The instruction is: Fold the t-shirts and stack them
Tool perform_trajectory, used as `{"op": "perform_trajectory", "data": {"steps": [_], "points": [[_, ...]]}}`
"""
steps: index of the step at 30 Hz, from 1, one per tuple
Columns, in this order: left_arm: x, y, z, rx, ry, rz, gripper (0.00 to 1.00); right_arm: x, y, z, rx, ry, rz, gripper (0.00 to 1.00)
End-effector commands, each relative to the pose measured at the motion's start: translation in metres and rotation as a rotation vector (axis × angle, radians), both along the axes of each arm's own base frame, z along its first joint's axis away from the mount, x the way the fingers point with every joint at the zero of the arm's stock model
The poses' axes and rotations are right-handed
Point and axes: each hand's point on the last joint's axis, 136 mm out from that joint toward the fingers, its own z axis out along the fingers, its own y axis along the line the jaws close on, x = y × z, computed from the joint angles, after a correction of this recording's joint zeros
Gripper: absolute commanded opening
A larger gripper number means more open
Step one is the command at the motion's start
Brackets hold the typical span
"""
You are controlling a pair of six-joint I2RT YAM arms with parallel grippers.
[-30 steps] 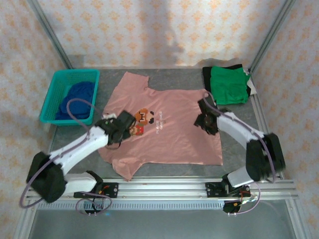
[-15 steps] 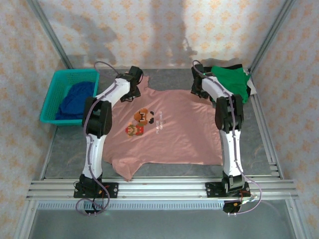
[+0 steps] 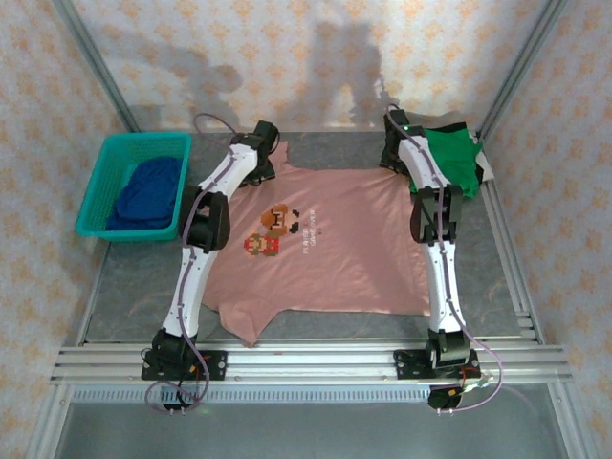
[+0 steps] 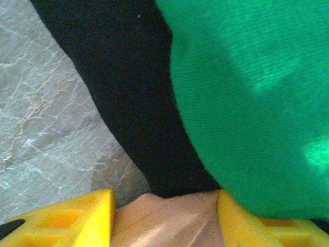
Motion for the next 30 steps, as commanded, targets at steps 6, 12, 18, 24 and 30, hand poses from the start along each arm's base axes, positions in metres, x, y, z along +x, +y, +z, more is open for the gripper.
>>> {"op": "perform_trajectory", "data": {"steps": [6,12,18,24,30], "points": [[0.003,0.006,-0.021,-0.050,0.048,-0.008,0.66,-0.008,-0.059,-0.006,-0.042,0.042,-0.118,0.56],[0.014,-0.010,-0.015,-0.135,0.018,-0.026,0.67,0.001,-0.056,0.012,0.035,-0.005,-0.075,0.58],[-0.004,-0.006,0.056,-0.093,-0.027,-0.069,0.86,0.000,-0.027,0.078,0.138,-0.094,-0.011,0.65],[-0.073,0.003,0.125,-0.032,-0.070,-0.101,0.96,-0.074,-0.005,0.110,0.112,0.022,0.014,0.74],[-0.225,0.001,0.118,-0.020,-0.071,-0.078,0.92,-0.212,0.014,0.092,0.137,-0.003,-0.009,0.83]]}}
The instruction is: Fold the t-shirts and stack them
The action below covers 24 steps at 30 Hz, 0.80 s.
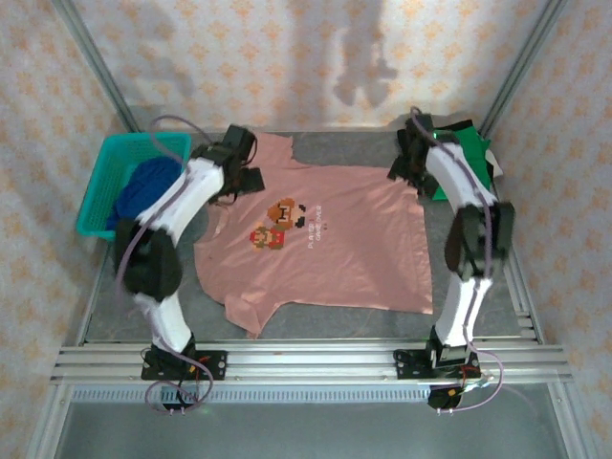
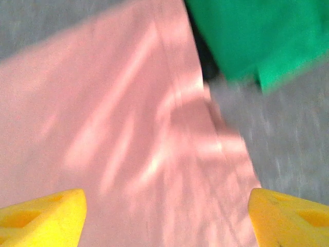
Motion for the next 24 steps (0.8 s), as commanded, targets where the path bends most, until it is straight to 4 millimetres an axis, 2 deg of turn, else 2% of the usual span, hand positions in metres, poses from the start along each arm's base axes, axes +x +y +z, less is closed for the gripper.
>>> {"op": "perform_trajectory", "data": {"steps": [1,3,6,9,12,17,21,24], "points": [[-0.079,0.001,-0.026,0.034,0.015,0.040,0.91,-0.069,-0.001,-0.013,0.003,-0.032,-0.057,0.83],[-0.133,-0.001,-0.040,-0.003,0.020,0.060,0.86,-0.120,-0.010,-0.031,-0.009,0.008,-0.115,0.82],[-0.192,-0.006,-0.055,-0.016,0.026,0.058,0.80,-0.180,-0.011,-0.056,-0.005,0.071,-0.164,0.80],[-0.233,-0.012,-0.067,-0.032,0.042,0.055,0.79,-0.220,-0.008,-0.074,0.003,0.123,-0.197,0.79],[-0.260,-0.016,-0.082,-0.050,0.049,0.069,0.79,-0.242,0.000,-0.086,0.033,0.138,-0.216,0.78],[-0.275,-0.024,-0.120,-0.114,0.063,0.086,0.74,-0.253,0.012,-0.104,0.076,0.142,-0.235,0.76],[-0.266,-0.022,-0.118,-0.111,0.006,0.090,0.70,-0.252,0.013,-0.110,0.075,0.125,-0.239,0.76],[-0.260,-0.021,-0.123,-0.121,-0.034,0.096,0.65,-0.248,0.013,-0.115,0.077,0.110,-0.250,0.74]]}}
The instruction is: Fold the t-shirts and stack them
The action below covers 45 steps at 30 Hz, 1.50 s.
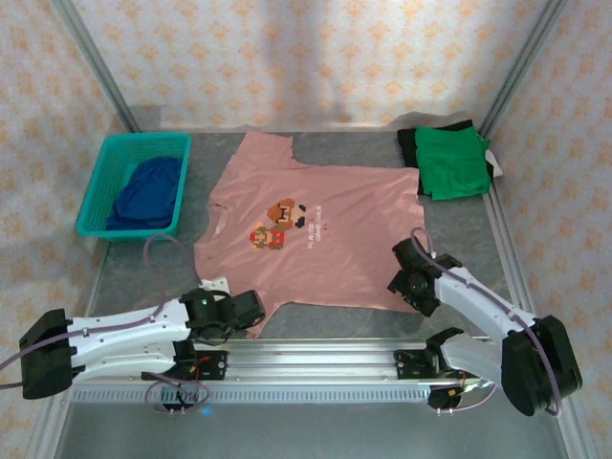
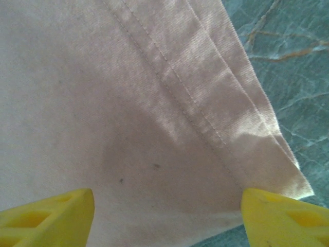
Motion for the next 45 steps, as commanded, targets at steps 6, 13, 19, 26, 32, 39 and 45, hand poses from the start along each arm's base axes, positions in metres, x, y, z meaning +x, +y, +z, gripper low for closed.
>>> {"op": "perform_trajectory", "data": {"steps": [6,13,19,26,32,39,45], "points": [[0.031,0.001,0.005,-0.043,-0.142,0.062,0.22,0.012,-0.001,-0.011,-0.023,-0.036,-0.028,0.57],[0.044,0.019,0.058,-0.022,-0.201,0.036,0.00,0.021,-0.005,0.007,-0.065,-0.059,0.011,0.14],[0.067,0.020,0.064,0.046,-0.059,-0.049,0.00,0.062,0.007,0.051,-0.068,-0.172,0.083,0.00],[0.120,0.025,0.078,0.167,0.057,-0.104,0.49,0.113,0.009,0.056,-0.129,-0.105,0.154,0.02],[0.095,0.042,0.088,0.167,0.029,-0.036,0.55,0.118,0.013,0.046,-0.115,-0.085,0.176,0.02],[0.031,0.025,0.047,-0.072,-0.052,0.043,0.53,0.106,0.008,0.036,-0.116,-0.061,0.174,0.02],[0.038,-0.009,0.017,-0.235,-0.105,0.026,0.57,0.102,0.010,0.031,-0.097,-0.053,0.179,0.02]]}}
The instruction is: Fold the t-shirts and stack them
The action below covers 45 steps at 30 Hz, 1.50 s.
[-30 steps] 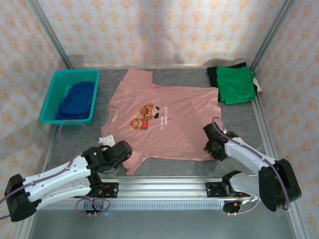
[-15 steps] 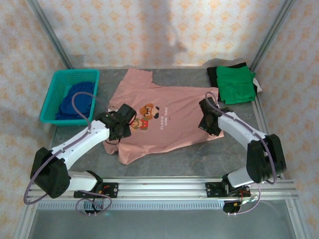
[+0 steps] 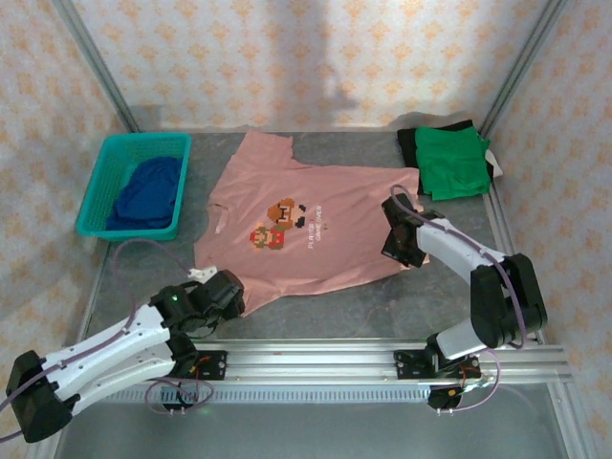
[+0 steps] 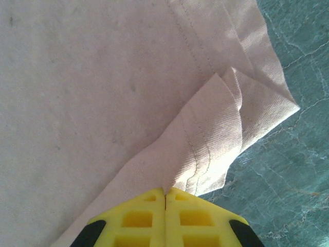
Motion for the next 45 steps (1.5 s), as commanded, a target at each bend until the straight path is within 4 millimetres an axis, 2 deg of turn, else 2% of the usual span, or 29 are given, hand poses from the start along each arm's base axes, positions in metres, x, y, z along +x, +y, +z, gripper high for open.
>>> {"op": "perform_trajectory", "data": {"steps": [1,3,5,6,8,11,16,19,22,25,28,30,33,35,37,40,43,45], "points": [[0.019,-0.022,0.003,-0.112,-0.065,0.067,0.57,-0.002,-0.003,0.003,0.001,-0.019,0.005,0.02],[0.020,-0.020,-0.003,-0.076,-0.052,0.064,0.56,-0.004,-0.004,0.003,-0.002,-0.023,0.004,0.02],[0.021,-0.022,-0.012,-0.053,-0.029,0.051,0.50,-0.006,-0.006,0.004,-0.006,-0.030,0.000,0.02],[0.020,-0.022,-0.015,-0.042,-0.016,0.049,0.44,-0.006,-0.007,0.004,-0.007,-0.033,-0.003,0.02],[0.020,-0.019,-0.016,0.006,0.010,0.043,0.17,-0.007,-0.007,0.006,-0.006,-0.033,-0.002,0.02],[0.021,-0.010,0.004,0.067,0.003,0.030,0.00,-0.009,-0.009,0.012,-0.009,-0.038,-0.002,0.02],[0.017,0.008,0.061,0.065,-0.086,0.033,0.00,-0.020,-0.014,0.038,0.006,-0.094,-0.015,0.02],[0.008,0.011,0.075,0.026,-0.087,0.028,0.00,-0.029,-0.014,0.050,0.040,-0.129,-0.031,0.02],[0.000,0.009,0.076,0.017,-0.044,0.012,0.00,-0.046,-0.004,0.053,0.103,-0.091,-0.011,0.02],[-0.005,0.016,0.084,0.034,-0.036,0.009,0.00,-0.061,-0.018,0.055,0.033,-0.069,-0.003,0.02],[-0.007,0.024,0.095,0.037,-0.073,0.003,0.00,-0.067,-0.027,0.059,-0.004,-0.088,-0.009,0.03],[-0.009,0.020,0.087,0.027,-0.056,-0.015,0.00,-0.066,-0.024,0.056,0.017,-0.091,-0.006,0.03],[-0.014,0.004,0.062,-0.001,0.029,-0.057,0.00,-0.064,-0.018,0.051,0.038,-0.076,0.001,0.04],[-0.005,0.002,0.063,0.008,-0.001,-0.045,0.00,-0.059,-0.021,0.052,0.014,-0.084,0.000,0.04],[0.014,0.007,0.079,0.047,-0.086,-0.029,0.00,-0.046,-0.022,0.058,-0.008,-0.112,0.005,0.04],[0.043,0.022,0.100,0.087,-0.072,0.010,0.00,-0.022,-0.024,0.066,-0.043,-0.116,0.015,0.04],[0.078,0.034,0.117,0.164,-0.065,0.016,0.00,0.004,-0.024,0.066,-0.086,-0.096,0.035,0.05],[0.104,0.032,0.124,0.194,-0.033,-0.015,0.00,0.021,-0.021,0.065,-0.098,-0.079,0.049,0.05]]}}
